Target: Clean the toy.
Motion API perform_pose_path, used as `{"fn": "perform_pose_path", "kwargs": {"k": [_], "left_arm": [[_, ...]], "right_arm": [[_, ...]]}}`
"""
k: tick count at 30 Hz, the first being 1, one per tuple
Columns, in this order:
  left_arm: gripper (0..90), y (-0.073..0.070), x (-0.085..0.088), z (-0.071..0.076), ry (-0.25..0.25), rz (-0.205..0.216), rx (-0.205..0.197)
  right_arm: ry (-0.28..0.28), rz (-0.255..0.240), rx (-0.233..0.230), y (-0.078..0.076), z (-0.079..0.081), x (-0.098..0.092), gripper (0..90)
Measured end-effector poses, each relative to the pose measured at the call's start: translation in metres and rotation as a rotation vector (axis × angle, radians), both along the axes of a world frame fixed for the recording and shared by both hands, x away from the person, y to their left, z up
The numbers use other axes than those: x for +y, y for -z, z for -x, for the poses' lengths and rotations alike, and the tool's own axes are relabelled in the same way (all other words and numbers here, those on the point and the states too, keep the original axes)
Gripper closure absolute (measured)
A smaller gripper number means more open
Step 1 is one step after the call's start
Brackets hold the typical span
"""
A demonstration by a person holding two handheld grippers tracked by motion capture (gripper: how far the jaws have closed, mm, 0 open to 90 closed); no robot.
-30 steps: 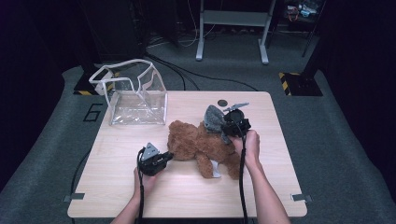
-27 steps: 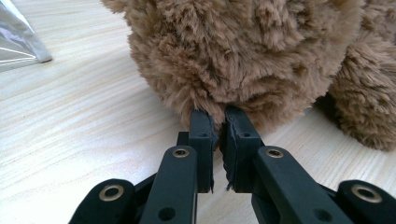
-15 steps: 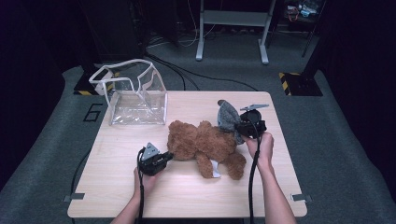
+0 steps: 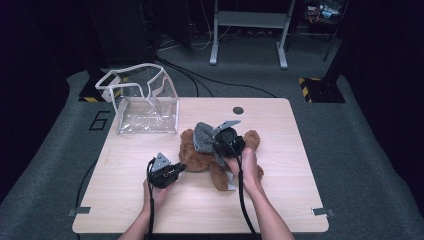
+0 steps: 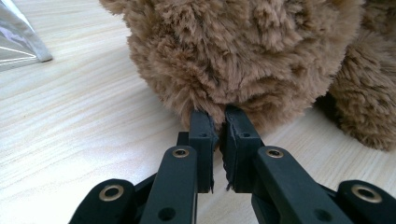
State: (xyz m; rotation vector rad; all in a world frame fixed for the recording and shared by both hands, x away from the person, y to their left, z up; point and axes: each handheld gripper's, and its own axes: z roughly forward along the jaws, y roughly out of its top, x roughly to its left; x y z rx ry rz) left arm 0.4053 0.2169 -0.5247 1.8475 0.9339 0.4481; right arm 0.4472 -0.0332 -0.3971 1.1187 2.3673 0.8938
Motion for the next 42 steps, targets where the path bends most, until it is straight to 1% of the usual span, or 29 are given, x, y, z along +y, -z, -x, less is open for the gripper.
{"fn": "perform_pose_path", "kwargs": {"k": [2, 3, 5, 6, 8, 9, 11, 12, 14, 16, 19, 21, 23, 25, 26, 27, 28, 29, 30, 31, 32, 33, 34, 36, 37, 38, 39, 41, 42], "left_arm": [[82.6, 0.000, 0.000, 0.000, 0.001, 0.004, 0.000], [82.6, 0.000, 0.000, 0.000, 0.001, 0.002, -0.003], [82.6, 0.000, 0.000, 0.000, 0.000, 0.002, -0.003], [82.6, 0.000, 0.000, 0.000, 0.001, 0.003, -0.001], [82.5, 0.000, 0.000, 0.000, 0.000, 0.003, -0.001], [82.5, 0.000, 0.000, 0.000, 0.001, 0.003, -0.001], [82.5, 0.000, 0.000, 0.000, 0.001, 0.003, -0.001], [82.5, 0.000, 0.000, 0.000, 0.001, 0.002, -0.001], [82.5, 0.000, 0.000, 0.000, 0.001, 0.003, -0.002], [82.5, 0.000, 0.000, 0.000, 0.002, 0.000, -0.002], [82.5, 0.000, 0.000, 0.000, -0.002, 0.006, -0.003], [82.5, -0.001, 0.000, 0.000, 0.006, -0.006, 0.004], [82.5, 0.000, 0.000, 0.000, 0.001, -0.002, 0.001], [82.5, 0.000, 0.000, 0.000, 0.005, -0.005, 0.005], [82.5, 0.000, 0.000, 0.000, 0.006, -0.006, 0.004], [82.5, 0.000, 0.000, 0.000, 0.000, -0.001, -0.001], [82.5, -0.001, 0.000, 0.000, 0.006, -0.006, 0.005], [82.5, -0.001, 0.000, 0.000, 0.006, -0.006, 0.005], [82.5, 0.000, 0.000, 0.000, 0.005, -0.006, 0.005], [82.5, 0.000, 0.000, 0.000, 0.000, -0.002, 0.000], [82.5, 0.000, 0.000, 0.000, -0.001, -0.001, 0.001], [82.4, 0.000, 0.000, 0.000, -0.001, -0.001, 0.001], [82.4, 0.000, 0.000, 0.000, -0.003, 0.000, 0.000], [82.4, 0.000, 0.000, 0.000, -0.002, -0.001, 0.001], [82.5, 0.000, 0.000, 0.000, -0.001, -0.002, 0.001], [82.4, 0.000, 0.000, 0.000, -0.001, -0.002, 0.001], [82.5, 0.000, 0.000, 0.000, 0.001, -0.003, 0.001], [82.5, 0.000, 0.000, 0.000, 0.000, -0.002, 0.001], [82.4, 0.000, 0.000, 0.000, 0.002, -0.004, 0.003]], "right_arm": [[0.001, 0.010, -0.012, 0.002, 0.000, -0.001, 79.2], [0.018, -0.004, -0.003, 0.003, 0.001, -0.007, 79.2], [0.028, 0.001, -0.009, 0.002, 0.002, -0.011, 79.2], [0.038, 0.018, -0.016, -0.001, 0.005, -0.022, 79.2], [0.062, 0.029, -0.024, -0.002, 0.009, -0.033, 79.2], [0.062, 0.029, -0.024, -0.002, 0.009, -0.033, 79.2], [0.085, 0.025, -0.022, -0.003, 0.012, -0.046, 79.2], [0.105, 0.026, -0.024, -0.003, 0.016, -0.057, 79.2], [0.137, 0.036, -0.019, -0.004, 0.020, -0.066, 79.2], [0.157, 0.023, -0.017, -0.004, 0.022, -0.075, 79.1], [0.169, 0.026, -0.026, -0.003, 0.026, -0.084, 77.9], [0.180, 0.020, -0.025, -0.004, 0.028, -0.086, 69.7], [0.175, 0.001, -0.056, -0.008, 0.029, -0.086, 51.8], [0.170, -0.008, -0.083, -0.011, 0.027, -0.081, 38.0], [0.170, -0.008, -0.083, -0.011, 0.027, -0.081, 38.0], [0.165, -0.007, -0.069, -0.011, 0.021, -0.072, 31.1], [0.159, -0.004, -0.068, -0.009, 0.016, -0.067, 28.8], [0.159, -0.004, -0.068, -0.009, 0.016, -0.067, 28.8], [0.142, 0.005, -0.057, -0.007, 0.009, -0.062, 27.8], [0.113, 0.012, -0.012, -0.003, -0.002, -0.051, 30.0], [0.102, 0.048, 0.010, 0.000, -0.006, -0.044, 33.0], [0.102, 0.048, 0.010, 0.000, -0.006, -0.044, 33.0], [0.103, 0.096, -0.005, 0.004, -0.010, -0.035, 53.6], [0.115, 0.098, -0.031, 0.002, -0.008, -0.031, 71.2], [0.106, 0.089, -0.044, -0.001, -0.007, -0.030, 76.0], [0.109, 0.057, -0.049, -0.005, -0.005, -0.028, 77.7], [0.100, 0.043, -0.055, -0.008, -0.003, -0.026, 78.5], [0.061, 0.007, -0.063, -0.012, -0.002, -0.017, 78.8], [0.036, 0.008, -0.061, -0.012, -0.002, -0.011, 78.8]]}}
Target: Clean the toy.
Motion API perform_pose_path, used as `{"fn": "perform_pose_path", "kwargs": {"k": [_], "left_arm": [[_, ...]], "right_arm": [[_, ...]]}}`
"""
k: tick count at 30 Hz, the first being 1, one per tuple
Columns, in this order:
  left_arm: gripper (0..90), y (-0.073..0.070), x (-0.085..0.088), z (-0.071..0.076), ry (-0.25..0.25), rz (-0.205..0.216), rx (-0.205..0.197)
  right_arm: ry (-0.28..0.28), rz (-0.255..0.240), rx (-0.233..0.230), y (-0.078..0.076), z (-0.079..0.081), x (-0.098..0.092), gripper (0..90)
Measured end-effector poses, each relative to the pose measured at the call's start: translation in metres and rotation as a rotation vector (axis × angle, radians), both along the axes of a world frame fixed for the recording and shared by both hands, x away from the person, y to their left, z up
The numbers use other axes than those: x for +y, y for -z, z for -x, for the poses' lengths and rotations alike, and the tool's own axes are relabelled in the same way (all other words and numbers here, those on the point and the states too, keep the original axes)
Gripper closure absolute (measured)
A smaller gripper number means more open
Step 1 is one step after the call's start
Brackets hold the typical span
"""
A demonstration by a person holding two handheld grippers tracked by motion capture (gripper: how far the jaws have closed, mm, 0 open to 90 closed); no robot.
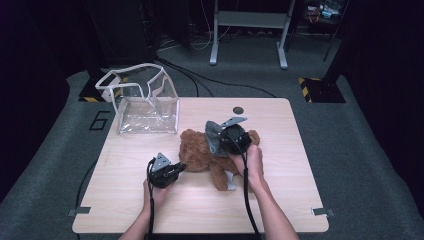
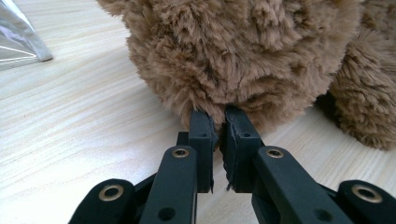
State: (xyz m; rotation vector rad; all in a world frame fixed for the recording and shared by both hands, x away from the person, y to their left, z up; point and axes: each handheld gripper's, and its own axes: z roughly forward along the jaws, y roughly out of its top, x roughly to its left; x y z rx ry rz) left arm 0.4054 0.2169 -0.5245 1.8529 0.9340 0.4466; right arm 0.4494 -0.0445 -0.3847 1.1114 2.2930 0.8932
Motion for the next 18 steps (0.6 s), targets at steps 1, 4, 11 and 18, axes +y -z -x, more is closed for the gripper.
{"fn": "perform_pose_path", "kwargs": {"k": [1, 4, 11, 18], "left_arm": [[82.4, 0.000, 0.000, 0.000, 0.002, -0.002, 0.003], [82.4, 0.000, 0.000, 0.000, 0.000, 0.002, -0.001], [82.4, 0.000, 0.000, 0.000, 0.001, 0.005, -0.005], [82.5, 0.000, -0.001, 0.000, 0.007, -0.011, -0.003]], "right_arm": [[-0.022, 0.021, -0.004, 0.002, -0.001, 0.006, 78.8], [-0.027, 0.106, 0.015, 0.011, 0.000, 0.017, 79.1], [0.046, 0.092, 0.013, 0.012, 0.004, -0.019, 79.5], [0.141, 0.018, 0.027, 0.018, 0.007, -0.062, 79.7]]}}
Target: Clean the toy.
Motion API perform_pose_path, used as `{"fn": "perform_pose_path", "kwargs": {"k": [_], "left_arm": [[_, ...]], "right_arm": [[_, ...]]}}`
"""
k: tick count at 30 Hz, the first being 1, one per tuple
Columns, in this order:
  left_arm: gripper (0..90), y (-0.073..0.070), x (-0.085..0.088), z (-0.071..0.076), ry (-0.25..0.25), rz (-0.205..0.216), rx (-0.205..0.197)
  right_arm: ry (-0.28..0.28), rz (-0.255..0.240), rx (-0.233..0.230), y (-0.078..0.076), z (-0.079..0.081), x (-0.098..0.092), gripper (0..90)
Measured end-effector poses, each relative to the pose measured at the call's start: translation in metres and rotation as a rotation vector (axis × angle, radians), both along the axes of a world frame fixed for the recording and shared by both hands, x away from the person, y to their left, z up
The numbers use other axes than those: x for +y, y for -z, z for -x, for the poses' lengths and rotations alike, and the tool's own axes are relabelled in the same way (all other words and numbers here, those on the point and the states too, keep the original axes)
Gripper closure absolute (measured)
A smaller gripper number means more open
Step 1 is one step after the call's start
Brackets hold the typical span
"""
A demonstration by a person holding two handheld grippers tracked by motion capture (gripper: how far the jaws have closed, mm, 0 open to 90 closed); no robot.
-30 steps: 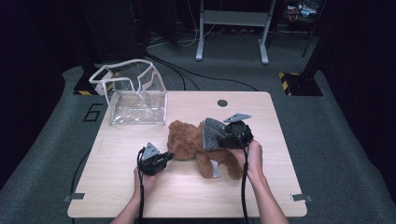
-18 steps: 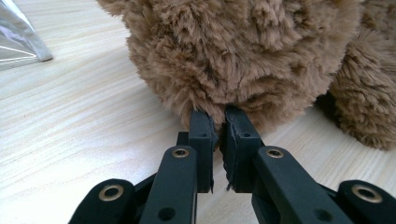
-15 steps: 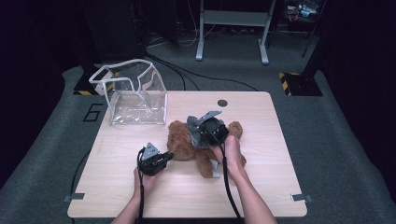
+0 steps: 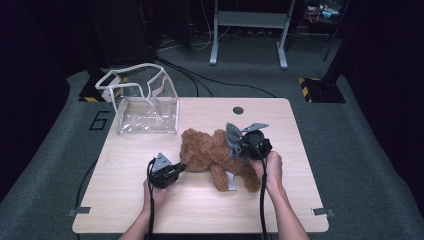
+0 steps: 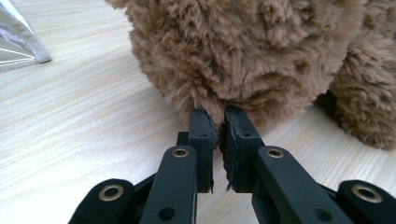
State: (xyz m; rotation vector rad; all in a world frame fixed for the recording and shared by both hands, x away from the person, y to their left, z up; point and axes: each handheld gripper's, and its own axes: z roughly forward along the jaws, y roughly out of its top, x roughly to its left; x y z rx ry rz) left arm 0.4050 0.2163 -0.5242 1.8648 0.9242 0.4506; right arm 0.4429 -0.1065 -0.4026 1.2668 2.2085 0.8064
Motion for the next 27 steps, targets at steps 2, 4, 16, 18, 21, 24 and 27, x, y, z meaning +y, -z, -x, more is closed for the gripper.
{"fn": "perform_pose_path", "kwargs": {"k": [2, 4, 16, 18, 21, 24, 27], "left_arm": [[82.5, 0.000, 0.000, 0.000, -0.002, 0.001, 0.000], [82.6, 0.000, 0.000, 0.000, -0.002, 0.001, 0.001], [83.5, 0.001, -0.001, -0.001, -0.015, 0.001, 0.001], [83.6, 0.001, -0.001, -0.001, -0.016, 0.000, 0.001], [83.7, 0.000, -0.001, -0.001, -0.015, 0.000, 0.010], [83.7, 0.000, -0.001, -0.001, -0.011, -0.001, 0.006], [83.7, 0.000, 0.000, -0.001, -0.008, -0.002, 0.008]], "right_arm": [[0.031, -0.008, -0.001, 0.001, 0.001, -0.007, 79.7], [0.054, -0.007, -0.003, -0.001, 0.002, -0.010, 79.7], [-0.146, -0.018, -0.063, -0.014, 0.028, 0.045, 79.5], [-0.191, 0.024, -0.053, -0.002, 0.028, 0.070, 79.4], [-0.199, 0.068, -0.048, 0.008, 0.026, 0.079, 79.5], [-0.183, 0.055, -0.026, 0.019, 0.028, 0.069, 79.7], [-0.153, 0.053, -0.008, 0.019, 0.035, 0.053, 79.8]]}}
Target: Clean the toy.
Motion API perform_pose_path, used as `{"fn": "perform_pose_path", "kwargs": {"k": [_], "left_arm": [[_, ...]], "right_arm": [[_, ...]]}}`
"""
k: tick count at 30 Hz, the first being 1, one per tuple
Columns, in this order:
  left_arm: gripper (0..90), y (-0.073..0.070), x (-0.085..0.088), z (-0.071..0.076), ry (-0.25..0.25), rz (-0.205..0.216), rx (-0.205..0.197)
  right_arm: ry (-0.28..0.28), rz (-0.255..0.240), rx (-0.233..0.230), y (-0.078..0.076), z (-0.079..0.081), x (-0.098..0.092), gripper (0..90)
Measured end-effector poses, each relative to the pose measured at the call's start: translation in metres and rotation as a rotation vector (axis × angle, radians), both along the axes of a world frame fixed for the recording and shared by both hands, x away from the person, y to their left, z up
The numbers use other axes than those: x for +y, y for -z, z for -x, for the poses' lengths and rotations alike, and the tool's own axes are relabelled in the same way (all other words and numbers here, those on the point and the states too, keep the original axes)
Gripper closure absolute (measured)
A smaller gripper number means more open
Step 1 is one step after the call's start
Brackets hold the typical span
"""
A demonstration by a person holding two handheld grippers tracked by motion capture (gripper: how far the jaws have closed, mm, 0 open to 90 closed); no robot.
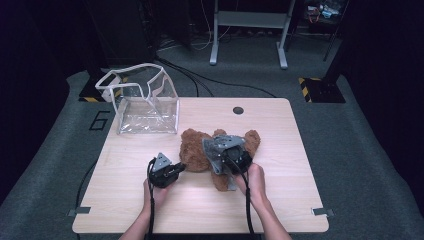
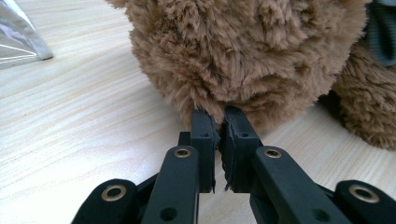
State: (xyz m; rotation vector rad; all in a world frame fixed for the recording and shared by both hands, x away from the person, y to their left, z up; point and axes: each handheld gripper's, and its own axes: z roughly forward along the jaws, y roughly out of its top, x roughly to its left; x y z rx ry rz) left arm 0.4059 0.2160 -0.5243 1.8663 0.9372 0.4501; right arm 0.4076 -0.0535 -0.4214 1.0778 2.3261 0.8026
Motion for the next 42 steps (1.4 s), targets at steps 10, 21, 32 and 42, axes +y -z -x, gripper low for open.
{"fn": "perform_pose_path", "kwargs": {"k": [10, 21, 32, 42], "left_arm": [[83.6, 0.000, -0.001, 0.000, -0.004, 0.005, -0.006], [83.6, 0.000, 0.001, 0.000, 0.002, 0.002, -0.001], [83.7, 0.000, 0.001, 0.000, 0.005, 0.003, 0.000], [83.6, 0.000, 0.001, 0.000, 0.008, 0.004, 0.001]], "right_arm": [[0.126, -0.008, 0.043, 0.017, 0.013, -0.057, 80.0], [0.038, -0.123, -0.031, -0.018, 0.014, -0.030, 79.9], [0.006, -0.025, 0.012, 0.000, -0.008, 0.012, 80.3], [0.112, -0.009, 0.025, 0.008, 0.004, -0.044, 80.6]]}}
